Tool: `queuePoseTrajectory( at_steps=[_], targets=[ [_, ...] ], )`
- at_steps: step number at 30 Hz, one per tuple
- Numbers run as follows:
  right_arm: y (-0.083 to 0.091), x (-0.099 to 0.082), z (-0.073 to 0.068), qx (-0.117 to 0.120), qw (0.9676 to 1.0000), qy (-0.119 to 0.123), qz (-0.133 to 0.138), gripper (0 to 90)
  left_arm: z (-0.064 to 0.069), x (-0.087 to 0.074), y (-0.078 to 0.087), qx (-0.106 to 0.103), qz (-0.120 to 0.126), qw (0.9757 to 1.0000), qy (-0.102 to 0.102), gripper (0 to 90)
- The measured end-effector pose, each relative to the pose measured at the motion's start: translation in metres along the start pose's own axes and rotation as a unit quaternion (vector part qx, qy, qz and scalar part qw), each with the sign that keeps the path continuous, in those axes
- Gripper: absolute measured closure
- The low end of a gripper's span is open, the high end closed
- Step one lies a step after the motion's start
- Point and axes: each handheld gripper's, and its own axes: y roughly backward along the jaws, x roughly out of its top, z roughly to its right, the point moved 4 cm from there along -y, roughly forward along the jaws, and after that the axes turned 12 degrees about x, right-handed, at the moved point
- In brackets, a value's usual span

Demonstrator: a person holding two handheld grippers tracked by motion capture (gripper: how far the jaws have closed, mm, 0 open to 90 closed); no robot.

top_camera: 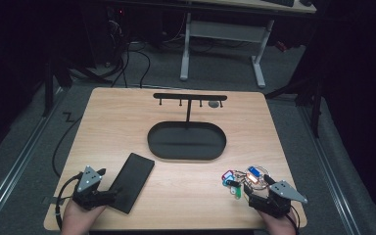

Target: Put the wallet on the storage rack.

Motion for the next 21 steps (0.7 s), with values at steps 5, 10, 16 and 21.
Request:
queuePoseTrajectory(
  at_steps=[5,10,16,21],
  targets=[
    [0.0,0.0,0.0,0.0,1.0,0.002,0.0,14.5,-0.009,-0.008,-0.006,-0.023,-0.028,0.9987,0.034,25.8],
    [0.0,0.0,0.0,0.001,1.0,0.003,-0.001,14.6,-0.008,-0.014,-0.012,-0.053,-0.053,0.9945,0.072,31.6],
    [0.001,0.0,0.001,0.0,1.0,0.001,0.001,14.6,-0.007,-0.022,-0.015,-0.066,-0.07,0.9909,0.094,36.1],
    [0.001,0.0,0.0,0.0,1.0,0.001,0.0,14.7,-0.006,-0.023,-0.015,-0.081,-0.073,0.989,0.099,38.2]
  ],
)
